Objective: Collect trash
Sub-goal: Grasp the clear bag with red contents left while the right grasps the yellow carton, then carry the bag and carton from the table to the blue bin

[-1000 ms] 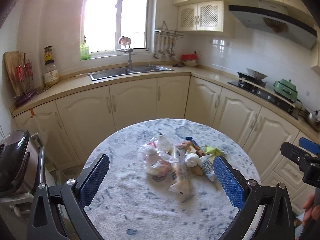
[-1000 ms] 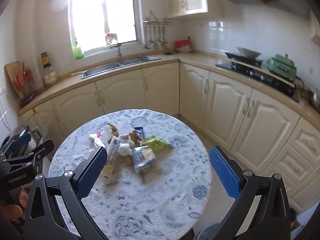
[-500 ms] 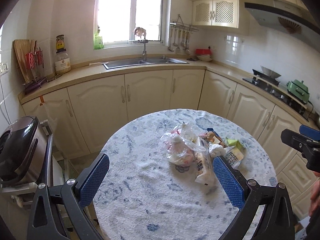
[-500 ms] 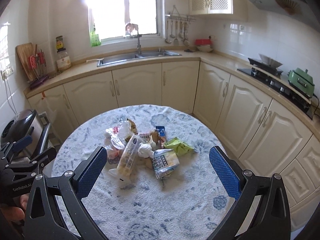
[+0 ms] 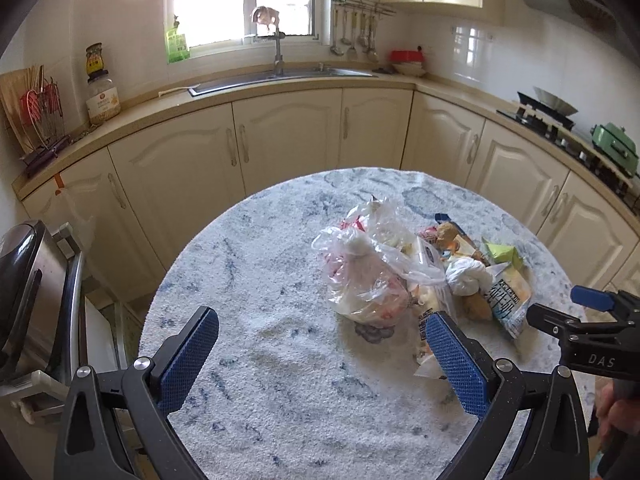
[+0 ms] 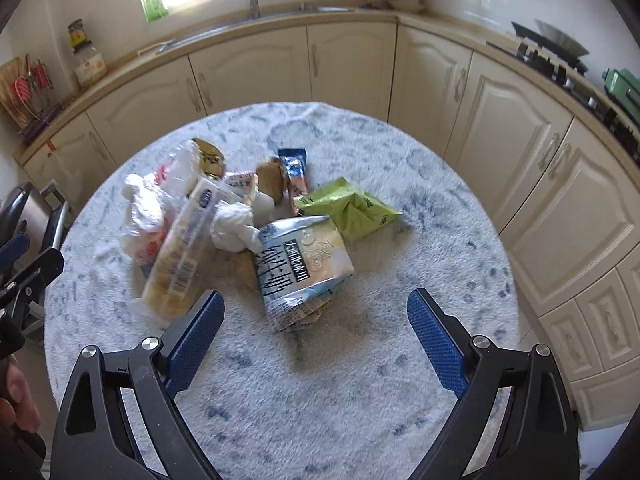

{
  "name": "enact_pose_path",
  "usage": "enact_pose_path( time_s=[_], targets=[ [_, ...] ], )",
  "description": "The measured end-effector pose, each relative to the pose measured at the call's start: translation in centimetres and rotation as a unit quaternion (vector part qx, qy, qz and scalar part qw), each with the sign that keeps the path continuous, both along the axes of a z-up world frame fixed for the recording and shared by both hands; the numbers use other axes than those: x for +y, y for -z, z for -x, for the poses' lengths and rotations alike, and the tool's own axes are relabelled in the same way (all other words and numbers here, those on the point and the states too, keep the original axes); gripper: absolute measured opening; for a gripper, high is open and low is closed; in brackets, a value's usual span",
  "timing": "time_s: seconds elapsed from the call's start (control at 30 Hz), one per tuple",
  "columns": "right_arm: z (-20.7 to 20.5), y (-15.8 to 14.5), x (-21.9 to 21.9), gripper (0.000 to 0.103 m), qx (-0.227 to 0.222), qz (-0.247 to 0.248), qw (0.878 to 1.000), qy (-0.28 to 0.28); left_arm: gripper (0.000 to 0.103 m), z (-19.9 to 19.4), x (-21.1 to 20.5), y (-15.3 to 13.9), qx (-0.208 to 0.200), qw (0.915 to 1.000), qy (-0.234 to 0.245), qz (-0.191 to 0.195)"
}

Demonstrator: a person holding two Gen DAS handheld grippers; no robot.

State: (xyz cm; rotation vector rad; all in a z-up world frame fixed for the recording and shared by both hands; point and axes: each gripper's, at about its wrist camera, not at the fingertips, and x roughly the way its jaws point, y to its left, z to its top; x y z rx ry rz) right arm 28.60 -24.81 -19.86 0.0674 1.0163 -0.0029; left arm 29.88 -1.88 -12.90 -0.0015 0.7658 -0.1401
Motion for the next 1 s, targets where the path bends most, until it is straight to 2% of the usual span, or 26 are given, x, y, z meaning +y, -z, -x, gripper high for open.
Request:
enact_pose_path(
  time_s=[0.13, 0.3, 0.43, 0.5, 0.53, 0.6, 0.67, 0.7, 0.77, 0.83, 0.9, 0.93, 1.0],
  targets=[
    [-2.0, 1.7, -0.9, 0.091, 0.018, -0.008, 1.000, 0.006, 0.102, -3.1, -1.3, 2.0, 0.019, 0.9997, 0.000, -0.014],
    [-4.6, 3.5, -0.8, 0.089, 0.039, -0.014, 0.999, -0.009, 0.102, -6.9, -2.6, 3.6, 0.031, 0.9995, -0.003, -0.011],
    [-5.4, 3.6, -0.2, 0.088, 0.036, -0.035, 0.998, -0.026, 0.102, -10.0, -3.9, 4.7, 0.040, 0.9990, -0.002, -0.019],
    [-5.6, 3.8, 0.3, 0.081, 0.040, -0.033, 0.998, -0.037, 0.102, -11.4, -4.3, 5.2, 0.047, 0.9988, 0.003, -0.011],
    [-5.6, 4.1, 0.5, 0.074, 0.047, -0.036, 0.997, -0.042, 0.102, -12.2, -4.3, 5.5, 0.049, 0.9988, 0.004, -0.006],
    [-5.7, 4.4, 0.2, 0.067, 0.047, -0.057, 0.996, -0.039, 0.097, -13.2, -4.4, 6.3, 0.051, 0.9987, 0.006, 0.002],
    [-5.5, 4.6, -0.3, 0.058, 0.048, -0.069, 0.996, -0.034, 0.064, -14.3, -3.9, 7.2, 0.069, 0.9970, 0.020, 0.026],
    [-5.4, 4.6, -0.5, 0.058, 0.046, -0.070, 0.996, -0.034, 0.057, -14.2, -3.7, 7.9, 0.081, 0.9952, 0.027, 0.048],
    [-5.1, 4.6, -0.7, 0.057, 0.043, -0.078, 0.995, -0.035, 0.055, -14.3, -2.9, 8.4, 0.079, 0.9943, 0.030, 0.065],
    [-4.7, 4.6, -1.0, 0.056, 0.039, -0.086, 0.995, -0.032, 0.054, -14.3, -2.4, 8.7, 0.072, 0.9953, 0.030, 0.058],
    [-4.2, 4.5, -1.3, 0.047, 0.034, -0.095, 0.994, -0.029, 0.053, -14.4, -1.7, 8.9, 0.070, 0.9955, 0.027, 0.058],
    [-3.9, 4.5, -1.4, 0.035, 0.034, -0.101, 0.994, -0.028, 0.052, -14.5, -1.2, 9.0, 0.068, 0.9956, 0.025, 0.059],
    [-3.3, 4.3, -1.5, 0.032, 0.031, -0.103, 0.994, -0.025, 0.052, -14.2, -0.3, 9.1, 0.062, 0.9963, 0.023, 0.056]
  ],
)
